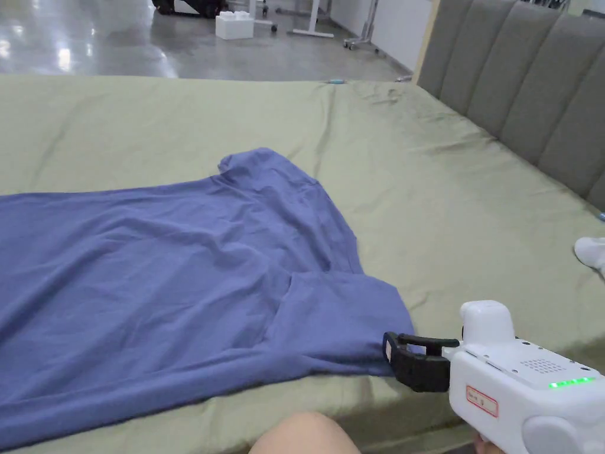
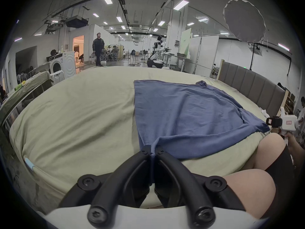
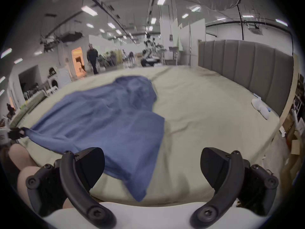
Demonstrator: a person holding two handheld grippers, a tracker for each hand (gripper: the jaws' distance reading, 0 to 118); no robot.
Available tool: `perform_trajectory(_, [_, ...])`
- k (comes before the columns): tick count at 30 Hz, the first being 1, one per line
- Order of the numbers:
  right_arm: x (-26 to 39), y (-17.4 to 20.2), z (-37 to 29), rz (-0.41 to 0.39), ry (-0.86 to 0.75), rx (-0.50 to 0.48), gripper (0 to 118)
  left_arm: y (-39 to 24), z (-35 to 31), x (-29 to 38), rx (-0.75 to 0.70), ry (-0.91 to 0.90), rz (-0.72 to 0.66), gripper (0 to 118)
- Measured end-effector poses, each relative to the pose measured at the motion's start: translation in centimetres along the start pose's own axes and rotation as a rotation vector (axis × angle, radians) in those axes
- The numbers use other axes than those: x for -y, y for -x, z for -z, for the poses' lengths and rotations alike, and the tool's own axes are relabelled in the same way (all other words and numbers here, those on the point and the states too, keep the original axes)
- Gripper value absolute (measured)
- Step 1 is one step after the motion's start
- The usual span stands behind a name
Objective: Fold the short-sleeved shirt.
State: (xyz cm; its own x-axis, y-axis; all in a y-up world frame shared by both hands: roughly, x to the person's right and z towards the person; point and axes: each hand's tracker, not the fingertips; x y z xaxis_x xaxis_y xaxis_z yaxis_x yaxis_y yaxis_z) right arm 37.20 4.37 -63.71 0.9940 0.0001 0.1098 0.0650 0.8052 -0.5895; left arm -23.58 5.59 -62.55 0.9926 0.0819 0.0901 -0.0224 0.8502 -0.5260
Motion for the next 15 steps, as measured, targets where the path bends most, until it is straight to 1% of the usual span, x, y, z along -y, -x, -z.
perform_trajectory(1, [0.1,0.1,0.5,-0.010,0.062,-0.018,115,-0.3,0.0,-0.1,-0.003,0.003,0.003,2])
perform_trajectory(2, [0.4,0.3,0.8,-0.024,0.120,-0.028,107,-0.5,0.0,-0.1,-0.004,0.007,0.004,2])
perform_trajectory(3, [0.8,0.6,0.8,-0.036,0.147,-0.031,84,-0.2,0.0,-0.1,-0.005,0.012,0.007,2])
perform_trajectory(4, [1.5,0.7,0.0,-0.044,0.096,-0.050,24,-0.1,-0.1,0.0,-0.008,0.015,0.012,2])
perform_trajectory(5, [1.8,0.9,-0.5,-0.047,0.054,-0.123,10,-0.2,-0.2,-0.1,-0.005,0.021,0.013,2])
perform_trajectory(6, [1.9,1.5,-1.2,-0.069,0.014,-0.098,10,-0.4,-0.3,-0.3,-0.005,0.023,0.018,2])
perform_trajectory(7, [1.6,2.1,-1.7,-0.123,0.008,-0.043,10,-0.3,-0.5,-0.4,-0.010,0.022,0.026,2])
perform_trajectory(8, [1.8,2.3,-2.4,-0.155,-0.012,-0.041,10,-0.4,-0.6,-0.6,-0.014,0.019,0.047,2])
perform_trajectory(9, [1.6,2.5,-2.8,-0.170,-0.025,-0.040,10,-0.6,-0.6,-0.9,-0.024,0.020,0.074,2])
perform_trajectory(13, [-1.1,1.9,-3.9,-0.131,-0.008,-0.071,10,-0.3,-0.7,-2.8,-0.019,0.038,0.080,2])
perform_trajectory(15, [-3.6,1.5,-3.6,-0.126,0.050,-0.105,10,0.4,-0.4,-4.6,-0.017,0.044,0.072,2])
